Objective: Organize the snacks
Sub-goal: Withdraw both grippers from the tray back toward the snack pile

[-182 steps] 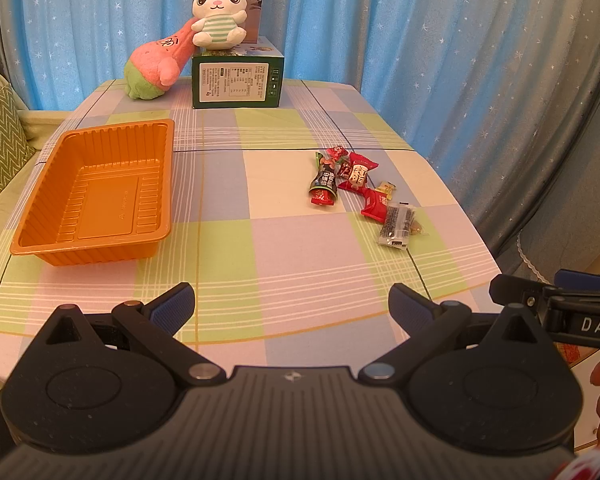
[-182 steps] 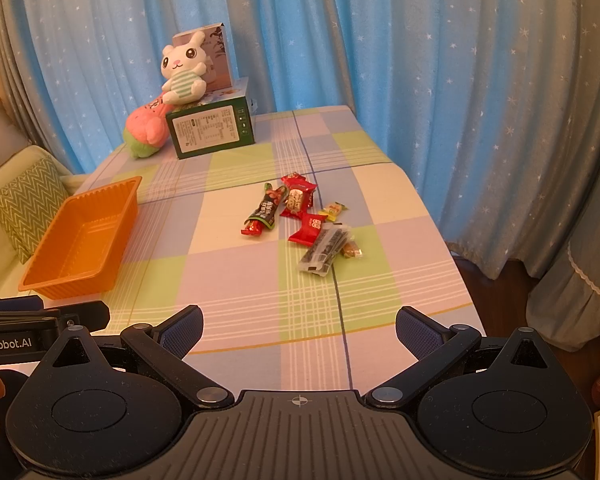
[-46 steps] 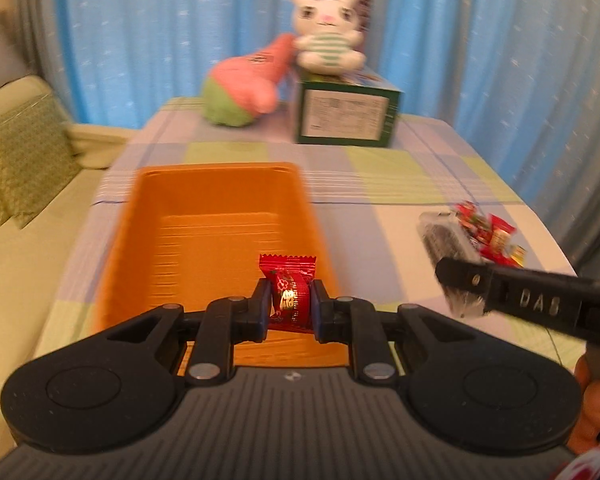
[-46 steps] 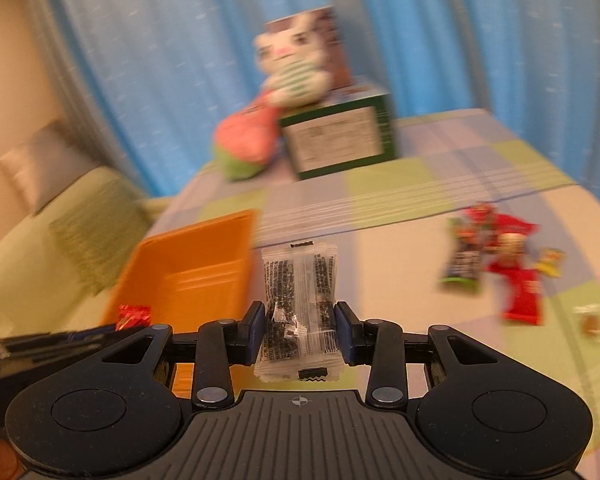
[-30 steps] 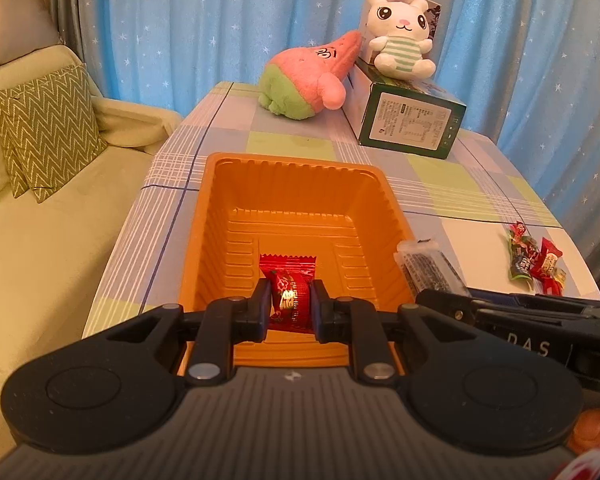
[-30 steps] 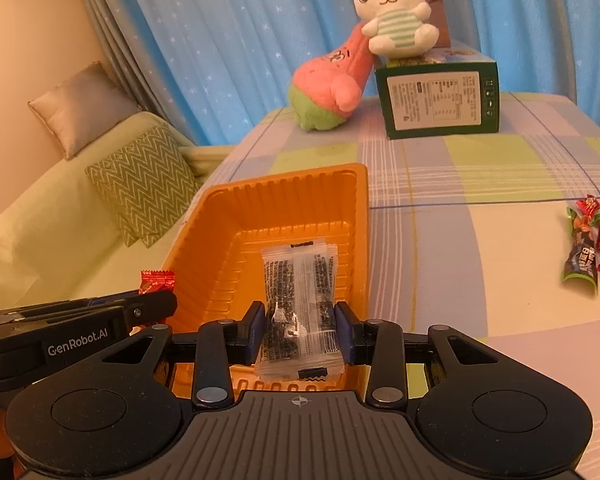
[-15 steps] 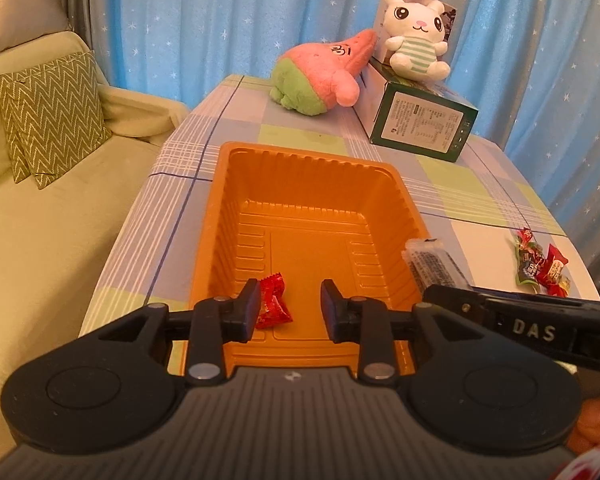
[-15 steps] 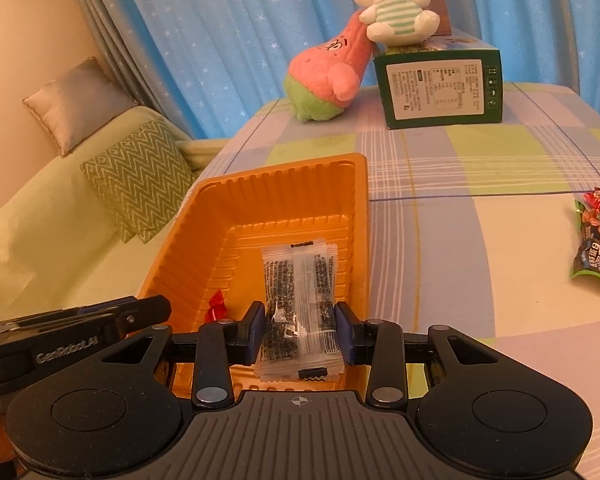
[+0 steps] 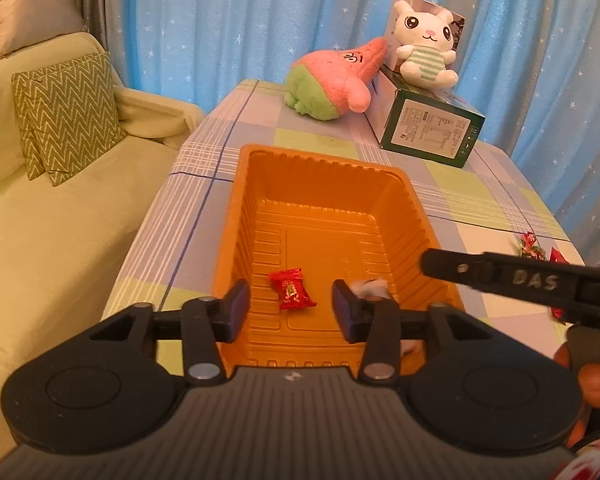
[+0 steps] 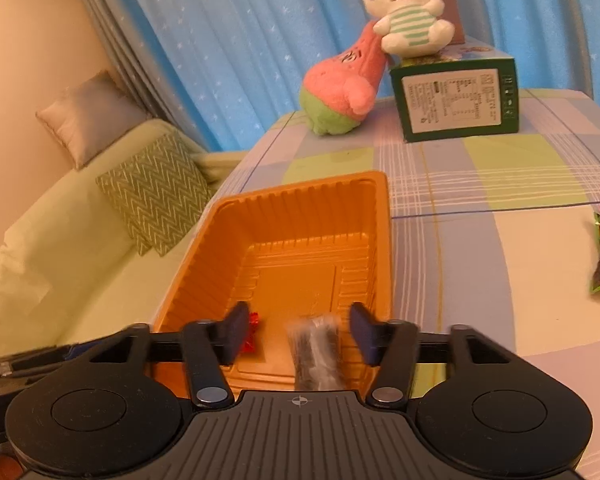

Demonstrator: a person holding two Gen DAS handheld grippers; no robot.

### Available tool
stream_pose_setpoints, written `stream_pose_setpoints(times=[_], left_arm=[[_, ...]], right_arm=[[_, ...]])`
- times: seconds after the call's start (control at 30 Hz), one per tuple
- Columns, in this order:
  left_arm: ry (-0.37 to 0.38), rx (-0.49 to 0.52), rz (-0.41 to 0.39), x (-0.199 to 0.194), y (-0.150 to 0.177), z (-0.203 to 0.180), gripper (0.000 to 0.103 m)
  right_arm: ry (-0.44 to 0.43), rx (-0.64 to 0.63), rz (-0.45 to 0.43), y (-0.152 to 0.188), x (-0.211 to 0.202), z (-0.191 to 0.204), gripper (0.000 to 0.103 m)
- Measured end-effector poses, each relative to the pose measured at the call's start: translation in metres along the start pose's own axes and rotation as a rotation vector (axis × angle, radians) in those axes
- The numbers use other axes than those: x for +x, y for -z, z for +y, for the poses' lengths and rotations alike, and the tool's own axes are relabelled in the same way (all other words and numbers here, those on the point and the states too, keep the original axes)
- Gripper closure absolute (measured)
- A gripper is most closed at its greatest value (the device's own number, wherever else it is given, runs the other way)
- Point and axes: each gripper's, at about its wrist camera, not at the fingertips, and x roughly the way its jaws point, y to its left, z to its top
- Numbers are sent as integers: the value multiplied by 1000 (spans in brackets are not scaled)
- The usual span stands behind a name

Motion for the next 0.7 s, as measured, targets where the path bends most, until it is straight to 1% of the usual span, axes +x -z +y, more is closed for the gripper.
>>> stream_pose_setpoints(times=[0.07,0.13,0.23,0.3,0.47,0.53,0.7], left_arm=[[6,-3,-3,-4,2,-2,57],[11,-5,-8,-10,4,-4,54],[20,-3,-14,-19,7,-12,51],[26,0,-13,-25,10,-19,49],[44,22,-14,-40,18,-41,40],[50,37,-16,-46,22,-51,34],[73,76,-14,-60,30,-78,30]], right_arm=[[12,26,-3,2,-11,-7,45],[27,50,-7,4,-22,-14,45],[66,76,-19,10,-43,-24,45],[92,76,-23,13,-57,-29,45],[160,62,-27,22,-95,-39,45],[179,52,-35,26,-109,-41,45],[210,49,-64,33,-144,-48,45]])
